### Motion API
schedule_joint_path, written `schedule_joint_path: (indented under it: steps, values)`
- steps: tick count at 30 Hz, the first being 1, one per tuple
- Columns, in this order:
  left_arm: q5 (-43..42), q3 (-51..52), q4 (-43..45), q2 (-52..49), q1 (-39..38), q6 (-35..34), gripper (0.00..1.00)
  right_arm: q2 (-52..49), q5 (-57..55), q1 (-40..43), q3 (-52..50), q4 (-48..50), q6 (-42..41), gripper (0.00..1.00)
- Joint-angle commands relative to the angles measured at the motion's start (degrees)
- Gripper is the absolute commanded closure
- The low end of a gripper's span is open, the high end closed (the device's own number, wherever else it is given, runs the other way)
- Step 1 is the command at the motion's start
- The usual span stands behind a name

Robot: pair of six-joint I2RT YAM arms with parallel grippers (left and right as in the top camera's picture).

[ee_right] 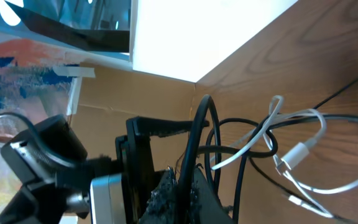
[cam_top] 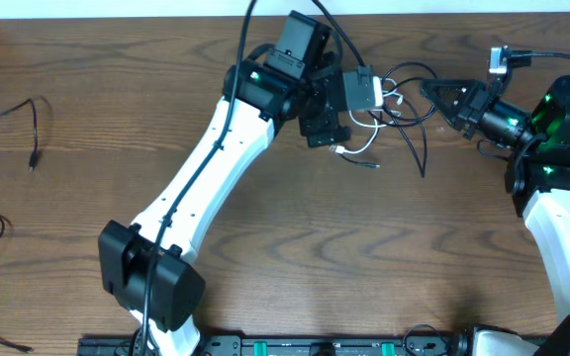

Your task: Untangle cables

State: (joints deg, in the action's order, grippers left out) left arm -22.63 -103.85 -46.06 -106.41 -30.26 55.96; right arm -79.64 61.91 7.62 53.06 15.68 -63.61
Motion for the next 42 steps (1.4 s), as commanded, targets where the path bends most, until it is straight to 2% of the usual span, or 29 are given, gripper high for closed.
schedule_joint_path:
  steps: [1,5,15,16,18,19,20,21,23,36,42]
  values:
    - [-1.4,0.6,-0.4,-0.8,-1.9,0.7,0.11,0.9,-1.4,0.1,0.5,0.2,-1.1,0.99]
    - [-1.4,0.6,-0.6,-0.8,-3.1,0.7,0.21,0.9,-2.2,0.1,0.5,0.2,-1.7,0.99]
    - [-1.4,0.6,-0.5,-0.8,-3.7,0.8,0.25,0.9,-2.1,0.0,0.5,0.2,-2.2,0.99]
    - [-1.3,0.6,-0.3,-0.8,-3.7,0.8,0.28,0.9,-1.5,0.0,0.5,0.2,-2.2,0.99]
    - [-1.3,0.6,0.2,-0.8,-3.7,0.8,0.36,0.9,-0.7,-0.1,0.5,0.2,-2.1,0.99]
    - [-1.3,0.6,0.5,-0.8,-3.7,0.8,0.44,0.9,-0.2,-0.1,0.5,0.2,-2.1,0.99]
    - [-1.3,0.6,0.8,-0.8,-3.7,0.8,0.62,0.9,0.3,-0.2,0.5,0.2,-2.1,0.99]
    - [-1.3,0.6,1.2,-0.8,-3.7,0.8,0.75,0.9,0.8,-0.2,0.5,0.2,-2.1,0.99]
    - [-1.3,0.6,1.9,-0.8,-3.7,0.8,0.88,0.9,1.6,-0.2,0.5,0.2,-2.1,0.99]
    - [-1.2,0.6,2.7,-0.8,-3.7,0.8,0.92,0.9,4.9,-1.6,0.5,0.2,-2.1,0.99]
    - [4.7,0.6,2.7,-0.8,-3.7,0.8,0.93,0.9,5.3,-1.6,0.5,0.2,-1.7,0.99]
